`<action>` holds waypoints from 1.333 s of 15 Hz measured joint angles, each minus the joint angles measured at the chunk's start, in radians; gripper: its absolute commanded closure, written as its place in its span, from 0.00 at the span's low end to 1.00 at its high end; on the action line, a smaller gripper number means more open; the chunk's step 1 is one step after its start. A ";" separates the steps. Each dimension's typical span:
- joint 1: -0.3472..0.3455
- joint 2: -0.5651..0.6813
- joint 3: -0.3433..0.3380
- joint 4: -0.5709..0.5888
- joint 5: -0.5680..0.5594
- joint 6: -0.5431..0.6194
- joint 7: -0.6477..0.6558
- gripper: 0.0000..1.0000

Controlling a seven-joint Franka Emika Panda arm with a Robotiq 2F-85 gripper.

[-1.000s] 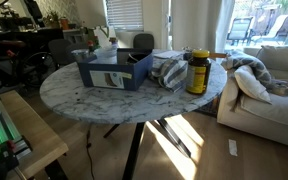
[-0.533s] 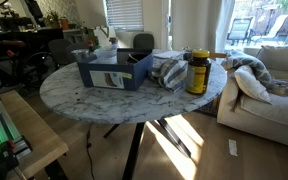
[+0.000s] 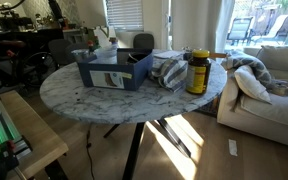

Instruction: Put the silver cup in the grey box

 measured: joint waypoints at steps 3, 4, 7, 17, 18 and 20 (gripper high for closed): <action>0.000 0.114 -0.007 0.030 0.000 0.037 0.000 0.00; 0.001 0.122 -0.010 0.034 -0.001 0.038 0.000 0.00; 0.005 0.107 -0.013 0.037 -0.001 0.038 0.000 0.00; 0.045 0.322 -0.090 -0.042 0.071 0.388 -0.114 0.02; 0.059 0.352 -0.102 -0.039 0.094 0.423 -0.153 0.04; 0.087 0.400 -0.118 -0.027 0.139 0.461 -0.225 0.13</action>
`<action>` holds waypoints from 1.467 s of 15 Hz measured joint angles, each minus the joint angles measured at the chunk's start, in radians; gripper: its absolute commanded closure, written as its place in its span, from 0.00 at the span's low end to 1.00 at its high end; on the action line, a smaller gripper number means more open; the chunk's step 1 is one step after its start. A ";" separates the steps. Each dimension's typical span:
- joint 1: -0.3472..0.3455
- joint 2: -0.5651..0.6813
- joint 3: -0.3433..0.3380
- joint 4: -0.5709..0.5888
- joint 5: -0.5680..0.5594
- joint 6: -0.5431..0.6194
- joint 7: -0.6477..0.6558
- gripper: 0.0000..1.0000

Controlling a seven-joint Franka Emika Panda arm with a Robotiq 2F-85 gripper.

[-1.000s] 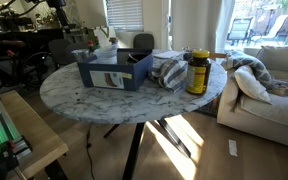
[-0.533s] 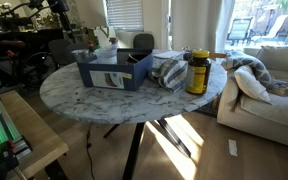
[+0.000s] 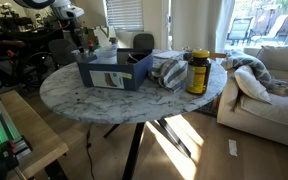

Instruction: Put the silver cup in the grey box

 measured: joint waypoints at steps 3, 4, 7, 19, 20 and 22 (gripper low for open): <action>0.020 0.041 -0.009 0.019 0.045 0.007 -0.071 0.39; 0.021 0.050 -0.011 0.023 0.057 0.007 -0.087 0.47; 0.021 0.074 -0.017 0.031 0.082 0.007 -0.121 0.72; 0.050 -0.075 -0.030 0.019 0.092 -0.167 -0.211 0.99; 0.066 -0.131 -0.031 0.007 0.115 -0.169 -0.238 0.99; 0.092 -0.242 -0.047 -0.020 0.157 -0.158 -0.269 0.99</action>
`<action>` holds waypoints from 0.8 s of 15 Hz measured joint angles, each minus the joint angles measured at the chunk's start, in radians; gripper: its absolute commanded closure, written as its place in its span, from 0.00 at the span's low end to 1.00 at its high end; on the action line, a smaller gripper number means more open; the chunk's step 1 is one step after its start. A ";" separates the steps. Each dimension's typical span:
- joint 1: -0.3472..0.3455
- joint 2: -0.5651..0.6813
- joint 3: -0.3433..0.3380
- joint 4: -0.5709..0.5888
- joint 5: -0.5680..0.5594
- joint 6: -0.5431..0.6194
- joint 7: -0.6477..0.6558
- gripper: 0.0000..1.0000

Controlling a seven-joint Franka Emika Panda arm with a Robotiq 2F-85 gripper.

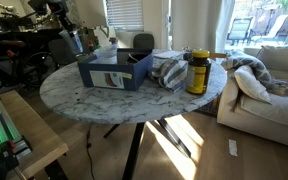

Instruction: Put the silver cup in the grey box

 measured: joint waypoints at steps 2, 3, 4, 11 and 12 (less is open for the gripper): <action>-0.013 -0.120 -0.011 -0.040 -0.016 0.017 0.050 0.99; -0.041 -0.176 -0.012 -0.062 -0.042 0.017 0.091 0.99; -0.086 -0.222 -0.008 -0.070 -0.063 0.005 0.123 0.99; -0.456 -0.466 -0.110 -0.055 -0.150 -0.166 0.183 0.99; -0.499 -0.489 -0.150 -0.059 -0.188 -0.202 0.192 0.99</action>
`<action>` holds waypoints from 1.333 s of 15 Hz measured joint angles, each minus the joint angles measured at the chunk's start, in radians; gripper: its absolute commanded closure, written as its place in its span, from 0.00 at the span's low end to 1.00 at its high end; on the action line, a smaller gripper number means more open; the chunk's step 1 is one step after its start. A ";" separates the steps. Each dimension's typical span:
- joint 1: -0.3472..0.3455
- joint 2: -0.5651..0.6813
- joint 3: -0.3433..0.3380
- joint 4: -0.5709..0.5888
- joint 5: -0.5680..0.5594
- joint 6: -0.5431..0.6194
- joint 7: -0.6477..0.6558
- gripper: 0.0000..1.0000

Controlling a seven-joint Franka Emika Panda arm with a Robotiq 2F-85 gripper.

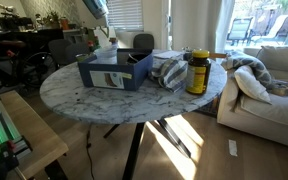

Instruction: Put the silver cup in the grey box

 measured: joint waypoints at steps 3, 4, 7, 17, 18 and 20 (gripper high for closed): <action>-0.108 0.003 -0.128 -0.008 -0.063 -0.063 -0.001 0.99; -0.129 0.031 -0.161 -0.012 -0.064 -0.059 -0.001 0.99; -0.145 0.152 -0.242 -0.016 -0.024 0.017 0.010 0.99; 0.025 0.527 -0.290 0.085 0.183 0.062 0.072 0.99; 0.020 0.565 -0.284 0.107 0.166 0.061 0.104 0.99; 0.009 0.645 -0.273 0.146 0.119 0.062 0.172 0.99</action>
